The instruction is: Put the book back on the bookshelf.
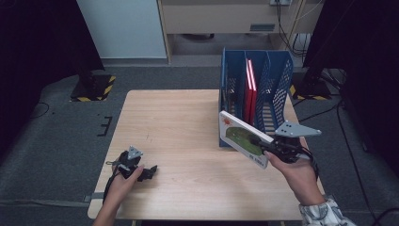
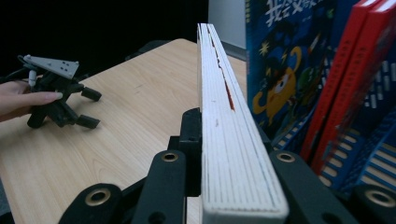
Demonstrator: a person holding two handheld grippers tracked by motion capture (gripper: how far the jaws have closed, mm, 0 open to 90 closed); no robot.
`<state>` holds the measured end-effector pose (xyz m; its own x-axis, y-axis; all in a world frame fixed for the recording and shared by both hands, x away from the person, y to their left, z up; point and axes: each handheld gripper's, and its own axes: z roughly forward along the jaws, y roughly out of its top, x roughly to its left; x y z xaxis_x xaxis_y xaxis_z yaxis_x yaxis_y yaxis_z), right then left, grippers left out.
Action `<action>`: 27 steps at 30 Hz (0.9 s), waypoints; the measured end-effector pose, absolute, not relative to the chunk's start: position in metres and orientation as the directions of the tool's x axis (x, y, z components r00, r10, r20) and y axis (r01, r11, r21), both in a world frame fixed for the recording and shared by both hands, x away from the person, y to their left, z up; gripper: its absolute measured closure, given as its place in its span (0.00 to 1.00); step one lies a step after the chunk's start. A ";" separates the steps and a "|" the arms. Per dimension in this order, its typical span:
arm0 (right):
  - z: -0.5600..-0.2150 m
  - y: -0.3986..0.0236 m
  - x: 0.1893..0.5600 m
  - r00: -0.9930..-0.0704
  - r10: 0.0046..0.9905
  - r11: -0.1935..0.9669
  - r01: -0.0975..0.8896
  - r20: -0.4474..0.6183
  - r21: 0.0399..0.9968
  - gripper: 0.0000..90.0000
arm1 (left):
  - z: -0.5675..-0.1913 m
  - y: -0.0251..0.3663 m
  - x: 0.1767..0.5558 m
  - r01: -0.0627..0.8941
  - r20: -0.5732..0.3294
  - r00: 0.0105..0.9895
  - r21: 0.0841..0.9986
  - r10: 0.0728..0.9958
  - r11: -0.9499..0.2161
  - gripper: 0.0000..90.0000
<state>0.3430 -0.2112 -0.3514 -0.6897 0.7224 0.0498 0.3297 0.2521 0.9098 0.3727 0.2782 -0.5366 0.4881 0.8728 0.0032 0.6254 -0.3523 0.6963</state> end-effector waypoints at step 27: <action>-0.338 -0.245 0.365 -0.536 0.844 0.192 0.344 0.024 0.919 0.84 | -0.537 0.278 0.372 0.620 0.005 0.501 0.695 0.866 -0.363 0.00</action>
